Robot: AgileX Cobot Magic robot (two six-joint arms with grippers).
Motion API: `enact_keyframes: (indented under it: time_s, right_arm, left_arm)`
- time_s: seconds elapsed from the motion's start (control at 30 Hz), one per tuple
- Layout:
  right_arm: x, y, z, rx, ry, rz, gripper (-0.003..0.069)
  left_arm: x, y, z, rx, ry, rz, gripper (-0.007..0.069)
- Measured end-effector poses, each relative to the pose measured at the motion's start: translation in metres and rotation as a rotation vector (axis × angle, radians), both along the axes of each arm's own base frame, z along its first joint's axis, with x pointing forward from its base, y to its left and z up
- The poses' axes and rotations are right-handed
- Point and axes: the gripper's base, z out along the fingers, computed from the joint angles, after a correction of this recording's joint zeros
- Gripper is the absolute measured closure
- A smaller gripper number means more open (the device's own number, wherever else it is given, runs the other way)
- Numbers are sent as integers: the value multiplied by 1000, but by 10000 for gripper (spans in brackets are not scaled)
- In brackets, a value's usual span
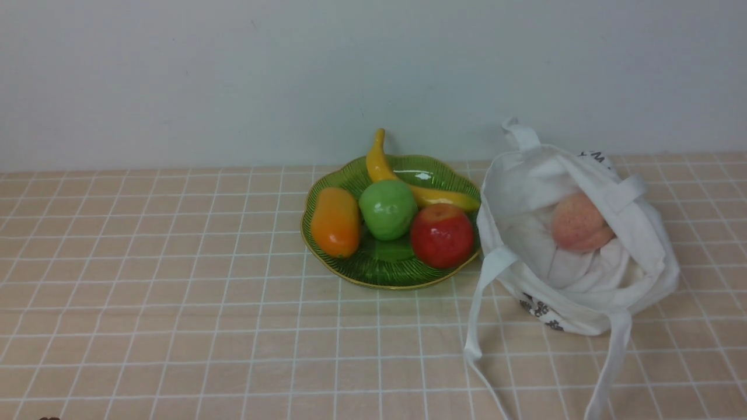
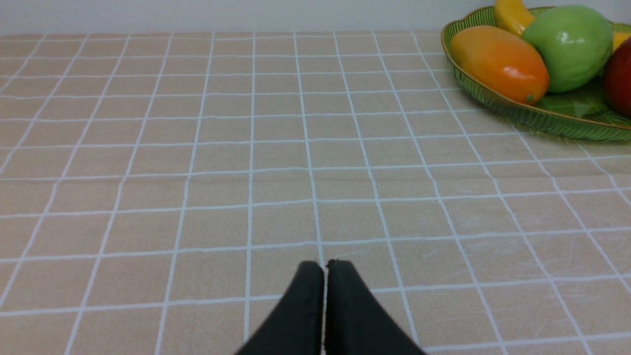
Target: Take the fruit out of the bag on the brown coffee tablecloth and place them on the plate.
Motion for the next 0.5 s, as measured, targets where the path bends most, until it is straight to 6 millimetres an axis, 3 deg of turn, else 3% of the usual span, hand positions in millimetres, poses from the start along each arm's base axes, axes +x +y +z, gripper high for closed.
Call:
enact_keyframes:
  time_s: [0.1, 0.5]
  right_arm:
    - [0, -2, -11, 1, 16, -28, 673]
    - [0, -2, -10, 4, 12, -34, 673]
  left_arm:
    - [0, 0, 0, 0, 0, 0, 633]
    - [0, 0, 0, 0, 0, 0, 633]
